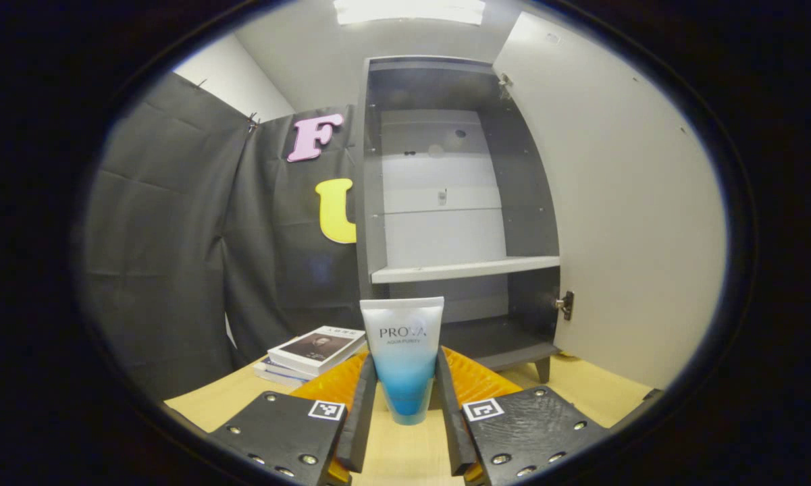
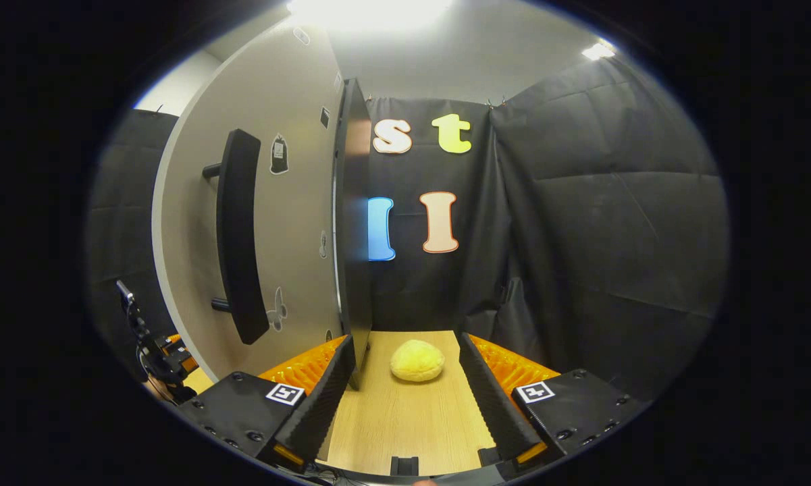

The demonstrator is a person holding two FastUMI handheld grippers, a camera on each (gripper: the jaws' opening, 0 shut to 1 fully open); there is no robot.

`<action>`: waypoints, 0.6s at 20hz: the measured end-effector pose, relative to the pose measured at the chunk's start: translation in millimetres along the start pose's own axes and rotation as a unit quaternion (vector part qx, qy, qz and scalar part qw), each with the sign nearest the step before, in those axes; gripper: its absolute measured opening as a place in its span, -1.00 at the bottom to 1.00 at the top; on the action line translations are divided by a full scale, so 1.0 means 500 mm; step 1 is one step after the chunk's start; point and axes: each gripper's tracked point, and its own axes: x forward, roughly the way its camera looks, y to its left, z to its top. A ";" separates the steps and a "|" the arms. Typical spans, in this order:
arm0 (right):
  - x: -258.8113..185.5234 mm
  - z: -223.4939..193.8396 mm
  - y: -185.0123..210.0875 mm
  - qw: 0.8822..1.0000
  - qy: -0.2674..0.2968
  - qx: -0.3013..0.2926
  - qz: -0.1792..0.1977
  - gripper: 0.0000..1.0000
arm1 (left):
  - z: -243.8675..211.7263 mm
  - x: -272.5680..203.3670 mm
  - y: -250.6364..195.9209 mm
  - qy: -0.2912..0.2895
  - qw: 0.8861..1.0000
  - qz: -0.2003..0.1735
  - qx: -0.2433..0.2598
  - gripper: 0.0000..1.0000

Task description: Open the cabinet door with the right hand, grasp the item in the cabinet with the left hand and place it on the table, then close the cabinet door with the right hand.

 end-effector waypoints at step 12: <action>0.018 0.010 0.005 1.000 0.005 -0.022 0.002 0.96 | -0.226 -0.054 0.028 0.068 0.997 0.025 -0.014 -0.05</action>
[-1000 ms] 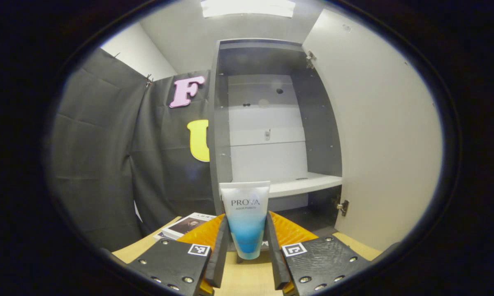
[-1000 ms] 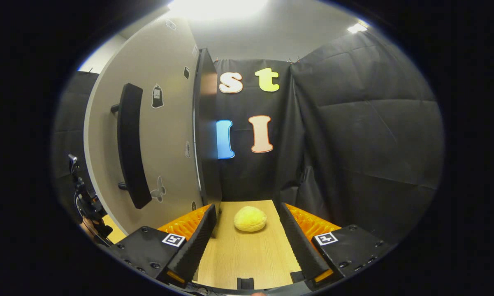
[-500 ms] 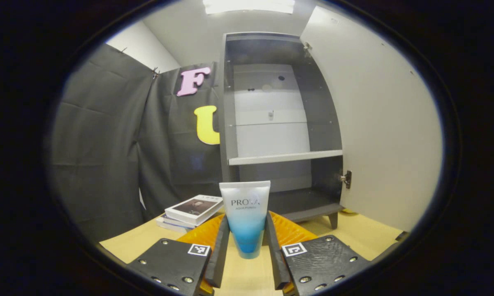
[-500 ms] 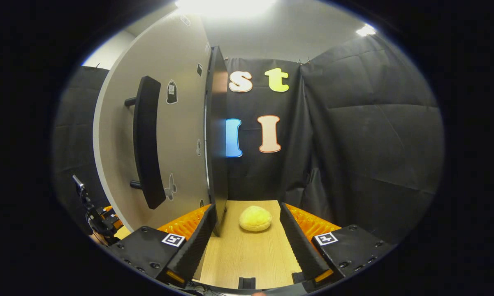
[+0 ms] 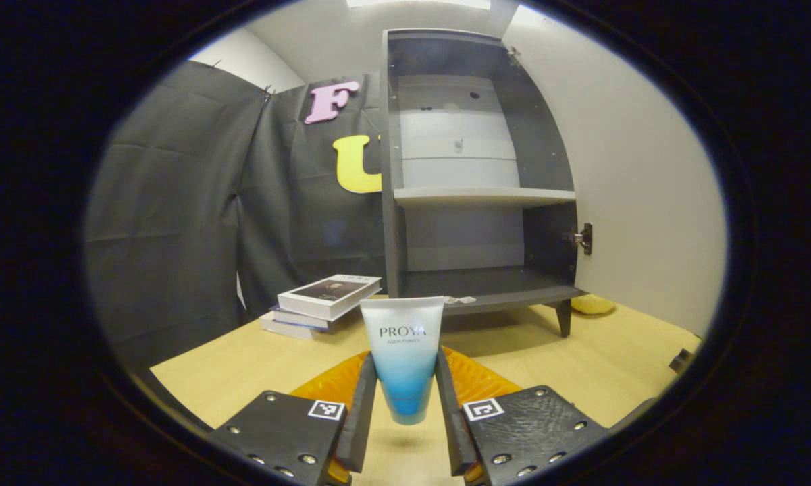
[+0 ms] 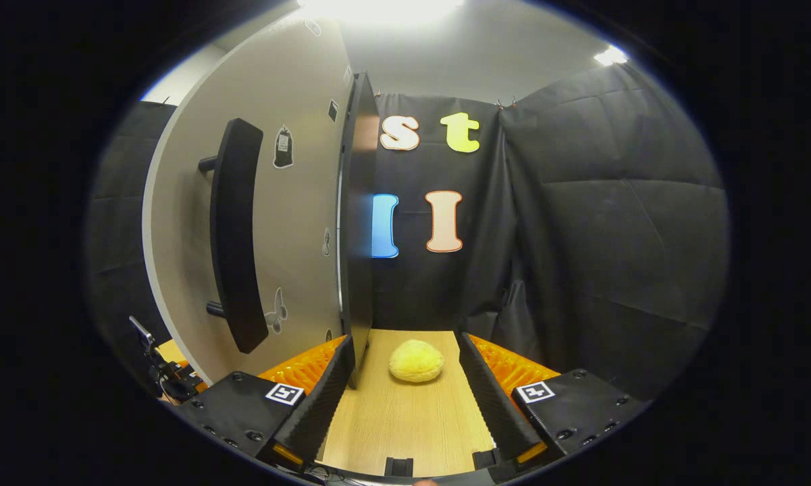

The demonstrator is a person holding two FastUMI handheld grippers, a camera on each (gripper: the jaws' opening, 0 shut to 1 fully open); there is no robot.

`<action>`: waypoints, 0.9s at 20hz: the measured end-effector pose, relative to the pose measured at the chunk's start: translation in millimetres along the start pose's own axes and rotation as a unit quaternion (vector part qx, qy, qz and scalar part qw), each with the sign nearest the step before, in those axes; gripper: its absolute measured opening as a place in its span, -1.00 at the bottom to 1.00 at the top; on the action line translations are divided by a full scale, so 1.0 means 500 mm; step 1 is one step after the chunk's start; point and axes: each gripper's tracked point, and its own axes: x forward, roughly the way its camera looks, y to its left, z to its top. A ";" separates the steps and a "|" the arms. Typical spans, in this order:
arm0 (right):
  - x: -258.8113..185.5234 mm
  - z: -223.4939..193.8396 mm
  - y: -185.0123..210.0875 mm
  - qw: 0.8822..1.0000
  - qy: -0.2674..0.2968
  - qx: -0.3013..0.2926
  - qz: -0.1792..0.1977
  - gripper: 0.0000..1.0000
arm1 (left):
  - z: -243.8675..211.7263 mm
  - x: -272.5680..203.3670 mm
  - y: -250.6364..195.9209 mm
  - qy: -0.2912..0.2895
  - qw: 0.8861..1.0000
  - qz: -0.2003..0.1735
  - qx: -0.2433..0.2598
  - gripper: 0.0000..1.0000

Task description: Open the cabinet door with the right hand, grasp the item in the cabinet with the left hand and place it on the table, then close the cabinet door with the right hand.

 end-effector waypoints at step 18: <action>0.031 -0.013 0.009 1.000 0.006 -0.009 0.009 0.97 | -0.164 -0.072 -0.009 0.076 0.997 0.018 -0.005 -0.02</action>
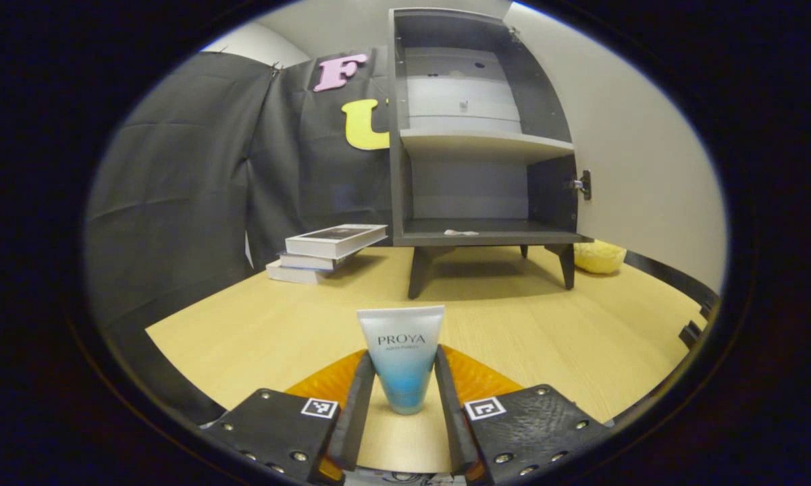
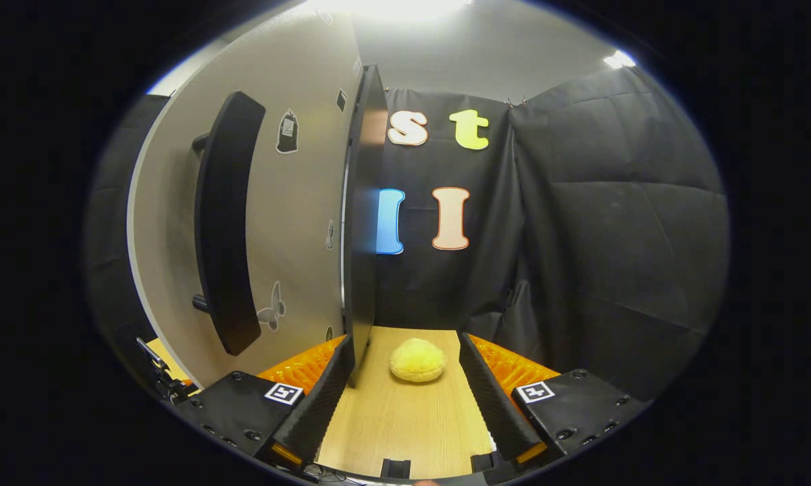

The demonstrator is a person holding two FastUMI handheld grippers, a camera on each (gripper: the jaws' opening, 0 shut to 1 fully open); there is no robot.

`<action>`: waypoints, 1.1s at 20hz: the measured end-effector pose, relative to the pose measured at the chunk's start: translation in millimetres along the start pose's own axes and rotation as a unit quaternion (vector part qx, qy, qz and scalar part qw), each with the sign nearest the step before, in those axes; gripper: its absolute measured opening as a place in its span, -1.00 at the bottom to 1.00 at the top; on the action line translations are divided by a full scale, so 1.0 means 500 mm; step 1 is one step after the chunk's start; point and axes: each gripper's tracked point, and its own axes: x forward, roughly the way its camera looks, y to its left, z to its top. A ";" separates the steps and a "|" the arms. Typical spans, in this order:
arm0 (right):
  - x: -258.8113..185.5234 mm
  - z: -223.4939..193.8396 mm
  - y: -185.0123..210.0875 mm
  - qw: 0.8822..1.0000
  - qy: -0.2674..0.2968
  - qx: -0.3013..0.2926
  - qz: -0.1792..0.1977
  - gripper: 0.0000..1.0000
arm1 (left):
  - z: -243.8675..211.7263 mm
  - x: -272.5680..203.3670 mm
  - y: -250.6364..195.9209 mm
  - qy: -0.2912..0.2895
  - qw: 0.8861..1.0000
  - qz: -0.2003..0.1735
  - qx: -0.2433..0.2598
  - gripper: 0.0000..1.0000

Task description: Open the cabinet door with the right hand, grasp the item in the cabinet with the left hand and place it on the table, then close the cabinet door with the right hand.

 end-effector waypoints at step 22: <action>-0.018 0.111 -0.021 0.996 -0.059 0.059 -0.010 0.96 | 0.468 -0.100 0.115 -0.090 0.994 0.061 0.018 0.63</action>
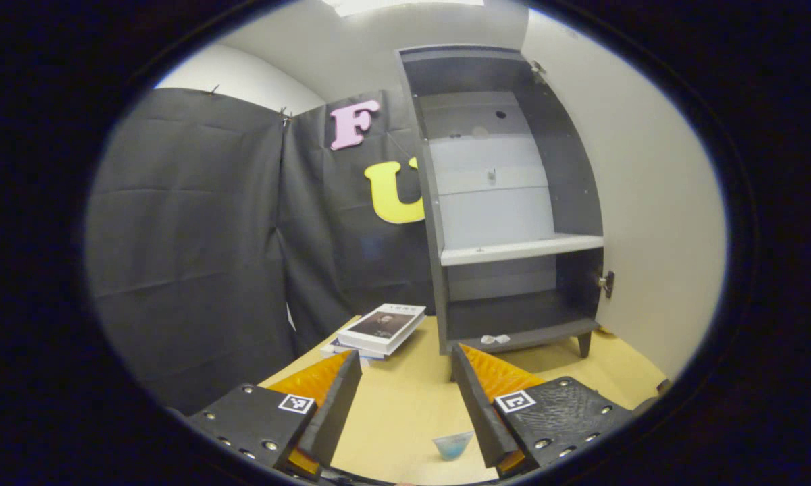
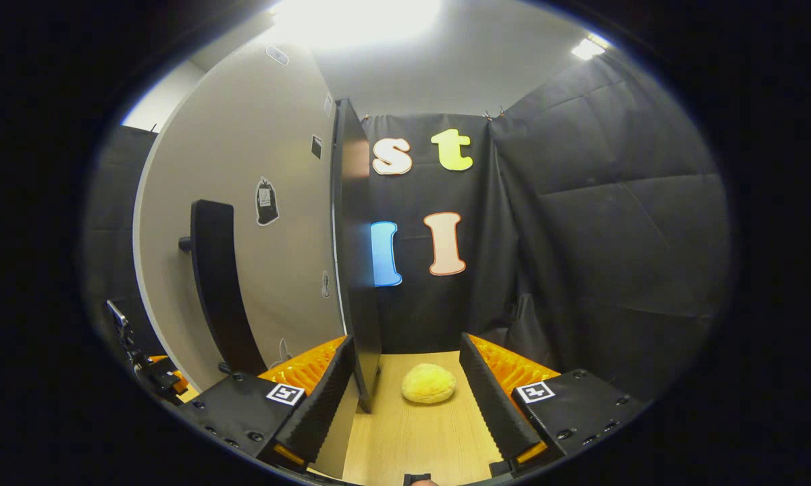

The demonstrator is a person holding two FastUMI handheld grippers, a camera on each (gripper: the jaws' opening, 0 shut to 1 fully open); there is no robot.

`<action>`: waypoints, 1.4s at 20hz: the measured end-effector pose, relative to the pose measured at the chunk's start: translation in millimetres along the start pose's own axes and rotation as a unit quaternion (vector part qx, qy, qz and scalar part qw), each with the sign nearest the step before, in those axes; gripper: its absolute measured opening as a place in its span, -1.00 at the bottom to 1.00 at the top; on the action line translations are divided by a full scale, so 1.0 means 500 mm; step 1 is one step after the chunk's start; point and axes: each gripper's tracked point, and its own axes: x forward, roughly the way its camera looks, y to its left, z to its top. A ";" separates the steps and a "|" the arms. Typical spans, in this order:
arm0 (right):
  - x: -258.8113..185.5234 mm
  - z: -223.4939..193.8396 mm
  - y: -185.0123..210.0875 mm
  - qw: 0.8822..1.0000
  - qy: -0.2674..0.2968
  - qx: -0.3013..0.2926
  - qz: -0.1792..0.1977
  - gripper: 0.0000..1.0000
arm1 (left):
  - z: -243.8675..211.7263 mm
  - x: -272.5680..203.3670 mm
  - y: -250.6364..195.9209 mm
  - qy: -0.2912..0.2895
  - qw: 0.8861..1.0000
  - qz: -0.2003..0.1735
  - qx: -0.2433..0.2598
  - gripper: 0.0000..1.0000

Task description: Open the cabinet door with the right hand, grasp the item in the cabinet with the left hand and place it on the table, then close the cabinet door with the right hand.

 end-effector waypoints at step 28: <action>-0.130 0.042 0.171 0.988 -0.017 -0.038 -0.150 0.92 | 0.003 0.044 0.323 -0.022 0.996 -0.080 -0.028 0.63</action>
